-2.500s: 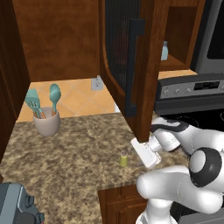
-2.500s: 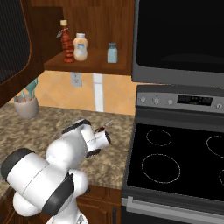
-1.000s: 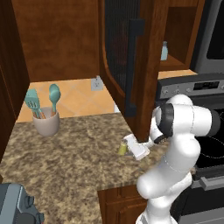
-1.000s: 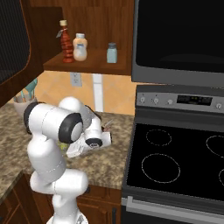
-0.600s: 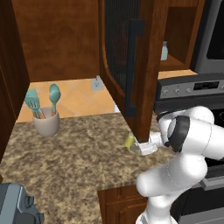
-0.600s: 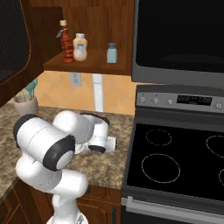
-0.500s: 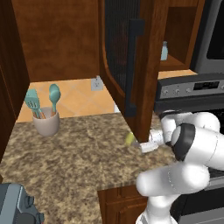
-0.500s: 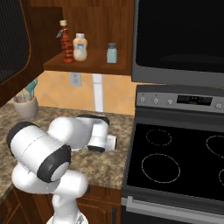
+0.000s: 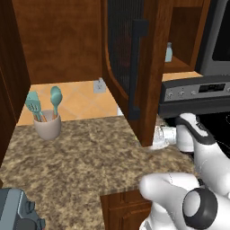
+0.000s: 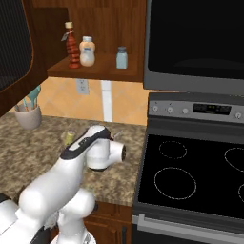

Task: Put the shaker and condiment bottle from the counter next to their counterparts in the cabinet.

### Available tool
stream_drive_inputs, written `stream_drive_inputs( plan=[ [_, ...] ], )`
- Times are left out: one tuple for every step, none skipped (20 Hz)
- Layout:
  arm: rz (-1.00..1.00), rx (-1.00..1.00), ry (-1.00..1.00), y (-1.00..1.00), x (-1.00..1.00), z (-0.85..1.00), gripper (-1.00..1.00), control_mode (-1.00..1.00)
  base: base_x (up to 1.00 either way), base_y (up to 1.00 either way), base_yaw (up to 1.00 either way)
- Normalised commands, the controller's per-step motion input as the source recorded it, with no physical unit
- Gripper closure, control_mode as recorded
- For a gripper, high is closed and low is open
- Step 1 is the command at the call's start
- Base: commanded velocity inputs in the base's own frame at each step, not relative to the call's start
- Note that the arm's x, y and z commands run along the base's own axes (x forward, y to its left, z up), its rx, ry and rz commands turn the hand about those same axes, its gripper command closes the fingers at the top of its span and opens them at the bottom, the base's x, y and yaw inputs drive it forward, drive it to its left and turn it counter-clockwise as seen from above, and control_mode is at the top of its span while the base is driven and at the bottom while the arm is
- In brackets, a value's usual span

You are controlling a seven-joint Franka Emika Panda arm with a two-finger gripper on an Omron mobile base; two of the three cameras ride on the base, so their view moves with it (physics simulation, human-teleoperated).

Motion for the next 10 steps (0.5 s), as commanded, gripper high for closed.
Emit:
stream_drive_inputs(
  plan=[
    [-0.20,0.00,0.00,-0.34,-0.73,0.33,1.00,-1.00,0.00,0.00,0.00],
    [-0.23,0.00,0.00,-0.31,-0.73,0.39,1.00,-1.00,0.00,0.00,0.00],
    [-0.24,0.00,0.00,-0.37,-0.76,0.43,1.00,-1.00,0.00,0.00,0.00],
    [-0.25,0.00,0.01,-0.42,-0.74,0.47,1.00,-1.00,0.00,0.00,0.00],
    [-0.25,0.02,0.04,-0.42,-0.73,0.48,1.00,-1.00,0.00,0.00,0.00],
    [-0.26,0.06,0.08,-0.46,-0.74,0.53,1.00,-1.00,0.00,0.00,0.00],
    [-0.27,0.08,0.13,-0.44,-0.73,0.54,1.00,-1.00,0.00,0.00,0.00],
    [-0.30,0.07,0.13,-0.41,-0.76,0.51,1.00,-1.00,0.00,0.00,0.00],
    [-0.27,0.00,0.17,-0.34,-0.56,0.64,1.00,-1.00,0.00,0.00,0.00],
    [-0.16,-0.07,0.00,0.00,-0.25,0.76,1.00,-1.00,0.00,0.00,0.00]
  ],
)
